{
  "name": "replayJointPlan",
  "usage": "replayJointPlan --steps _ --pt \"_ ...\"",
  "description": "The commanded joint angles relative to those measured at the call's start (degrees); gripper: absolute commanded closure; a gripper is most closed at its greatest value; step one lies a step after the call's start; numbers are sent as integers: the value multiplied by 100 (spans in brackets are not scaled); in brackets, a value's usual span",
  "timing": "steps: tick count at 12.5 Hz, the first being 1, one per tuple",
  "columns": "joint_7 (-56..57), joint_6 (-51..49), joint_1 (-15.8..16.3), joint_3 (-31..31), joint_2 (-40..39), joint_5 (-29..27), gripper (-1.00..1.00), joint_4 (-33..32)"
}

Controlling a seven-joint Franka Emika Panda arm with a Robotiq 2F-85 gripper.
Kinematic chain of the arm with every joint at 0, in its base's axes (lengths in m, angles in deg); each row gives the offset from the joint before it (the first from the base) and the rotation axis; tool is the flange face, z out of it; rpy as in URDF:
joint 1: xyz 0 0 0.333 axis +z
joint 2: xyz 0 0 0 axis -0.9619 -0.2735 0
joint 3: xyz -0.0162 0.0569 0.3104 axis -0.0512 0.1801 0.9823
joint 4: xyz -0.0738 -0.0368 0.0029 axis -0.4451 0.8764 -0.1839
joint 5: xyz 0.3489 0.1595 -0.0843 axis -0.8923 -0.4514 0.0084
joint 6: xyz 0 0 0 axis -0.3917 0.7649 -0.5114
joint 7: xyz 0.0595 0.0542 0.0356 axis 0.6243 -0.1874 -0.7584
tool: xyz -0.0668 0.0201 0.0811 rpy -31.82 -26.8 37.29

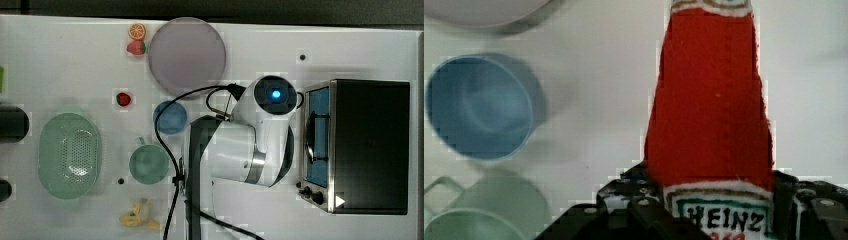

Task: Pick ketchup from plate and place it on table.

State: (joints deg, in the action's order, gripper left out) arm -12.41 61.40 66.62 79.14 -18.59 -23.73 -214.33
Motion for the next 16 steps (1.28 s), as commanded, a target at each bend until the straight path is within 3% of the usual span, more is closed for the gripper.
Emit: replayJointPlan --steps 1,7,8,11,12,16 --pt "-266 540 12 29 -269 -49 -19 -138" --pt "-266 1184 22 46 -920 -49 -19 -213" --pt "-266 1271 22 46 -923 -49 -25 -215" --pt "-266 1315 28 101 -775 -49 -89 -117" --pt "-265 1196 33 109 -679 -46 -100 -76" --pt "-672 540 72 149 -20 -51 -100 459"
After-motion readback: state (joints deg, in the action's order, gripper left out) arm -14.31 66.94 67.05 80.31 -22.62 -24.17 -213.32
